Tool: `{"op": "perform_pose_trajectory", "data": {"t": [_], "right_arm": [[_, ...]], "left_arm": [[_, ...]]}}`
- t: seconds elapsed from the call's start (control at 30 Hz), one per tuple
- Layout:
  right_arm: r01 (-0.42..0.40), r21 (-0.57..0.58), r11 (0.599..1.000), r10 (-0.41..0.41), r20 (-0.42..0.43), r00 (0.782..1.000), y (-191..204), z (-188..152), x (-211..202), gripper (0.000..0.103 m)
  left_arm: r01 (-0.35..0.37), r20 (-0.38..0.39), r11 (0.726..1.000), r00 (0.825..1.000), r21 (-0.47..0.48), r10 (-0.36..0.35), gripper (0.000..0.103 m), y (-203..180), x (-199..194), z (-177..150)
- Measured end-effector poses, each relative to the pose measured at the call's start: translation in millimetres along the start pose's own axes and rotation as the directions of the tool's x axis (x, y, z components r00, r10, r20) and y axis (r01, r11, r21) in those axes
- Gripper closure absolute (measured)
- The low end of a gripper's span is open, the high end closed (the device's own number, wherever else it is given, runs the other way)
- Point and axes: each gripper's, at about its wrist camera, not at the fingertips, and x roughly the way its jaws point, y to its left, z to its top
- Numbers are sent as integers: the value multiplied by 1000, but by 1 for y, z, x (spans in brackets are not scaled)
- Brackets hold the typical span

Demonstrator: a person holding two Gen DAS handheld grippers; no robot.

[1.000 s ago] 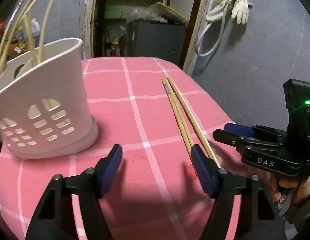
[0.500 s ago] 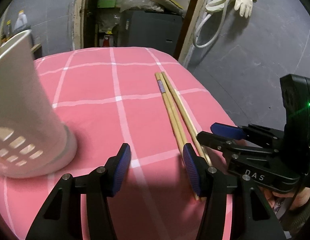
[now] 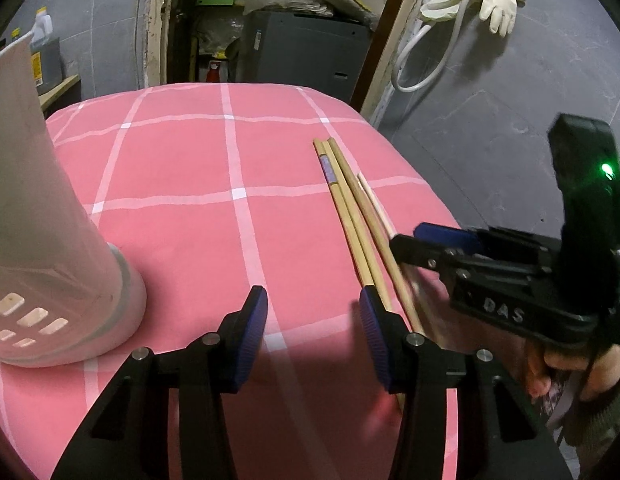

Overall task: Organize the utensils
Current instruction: 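Move both grippers back over the remaining chopsticks, then close the right gripper on a thin chopstick while the left gripper grasps another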

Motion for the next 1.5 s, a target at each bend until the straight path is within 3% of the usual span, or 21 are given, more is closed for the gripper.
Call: {"op": "perform_pose_trajectory", "data": {"t": [0.33, 0.9, 1.0, 1.5], "right_arm": [[40, -41, 998, -40, -10, 999, -9, -6, -7, 97], [2, -5, 1000, -2, 14, 1000, -19, -15, -14, 97], [4, -9, 1000, -4, 12, 1000, -20, -15, -15, 97], [7, -12, 1000, -7, 8, 1000, -19, -19, -19, 97]], "left_arm": [[10, -7, 1000, 1000, 12, -10, 67, -6, 8, 4], [44, -41, 999, 998, 18, -43, 80, -10, 39, 37], [49, -49, 999, 998, 19, -48, 86, -8, 41, 38], [96, -92, 995, 991, 39, -92, 86, -12, 51, 46]]}}
